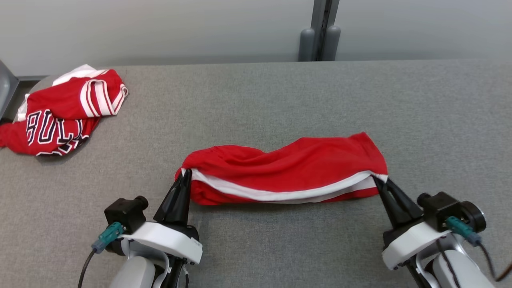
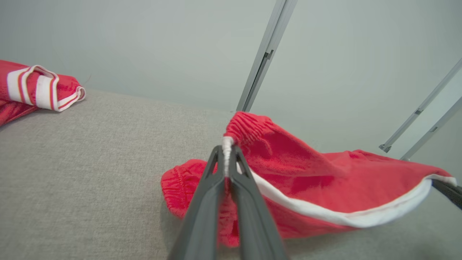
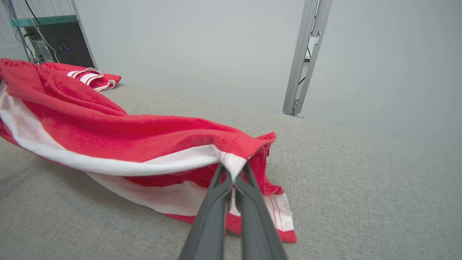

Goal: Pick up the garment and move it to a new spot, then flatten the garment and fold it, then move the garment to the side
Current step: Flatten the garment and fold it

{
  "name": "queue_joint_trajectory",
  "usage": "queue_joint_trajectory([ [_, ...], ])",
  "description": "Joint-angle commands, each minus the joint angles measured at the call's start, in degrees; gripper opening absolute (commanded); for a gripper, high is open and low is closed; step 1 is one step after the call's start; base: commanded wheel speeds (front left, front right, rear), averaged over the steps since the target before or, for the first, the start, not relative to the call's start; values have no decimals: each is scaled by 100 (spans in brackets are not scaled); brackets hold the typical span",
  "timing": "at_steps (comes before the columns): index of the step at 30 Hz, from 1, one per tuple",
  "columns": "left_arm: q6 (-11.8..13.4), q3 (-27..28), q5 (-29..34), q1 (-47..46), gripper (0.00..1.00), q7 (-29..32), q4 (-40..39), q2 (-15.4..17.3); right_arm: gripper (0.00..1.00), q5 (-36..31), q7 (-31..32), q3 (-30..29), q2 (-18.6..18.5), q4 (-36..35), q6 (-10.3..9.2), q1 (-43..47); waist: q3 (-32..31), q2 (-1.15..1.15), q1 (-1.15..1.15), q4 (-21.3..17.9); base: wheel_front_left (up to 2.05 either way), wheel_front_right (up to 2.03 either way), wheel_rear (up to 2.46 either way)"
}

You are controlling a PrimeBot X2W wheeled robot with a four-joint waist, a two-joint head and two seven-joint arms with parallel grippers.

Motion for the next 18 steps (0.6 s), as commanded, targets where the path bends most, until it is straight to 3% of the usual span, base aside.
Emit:
queue_joint_trajectory([
  [1,-27,-9,-204,25,0,-3,-159,23,0,173,-31,-73,-74,-176,-1,92,-134,0,0,-72,0,0,0],
  [10,-67,-231,-1236,98,0,165,-1263,63,0,1088,41,-448,-476,-1381,-1,387,-646,0,0,-267,0,0,0],
  [18,-56,-220,-1756,159,0,800,-2696,377,0,1500,682,-1076,-806,-2891,-1,740,-899,0,0,-459,0,0,0],
])
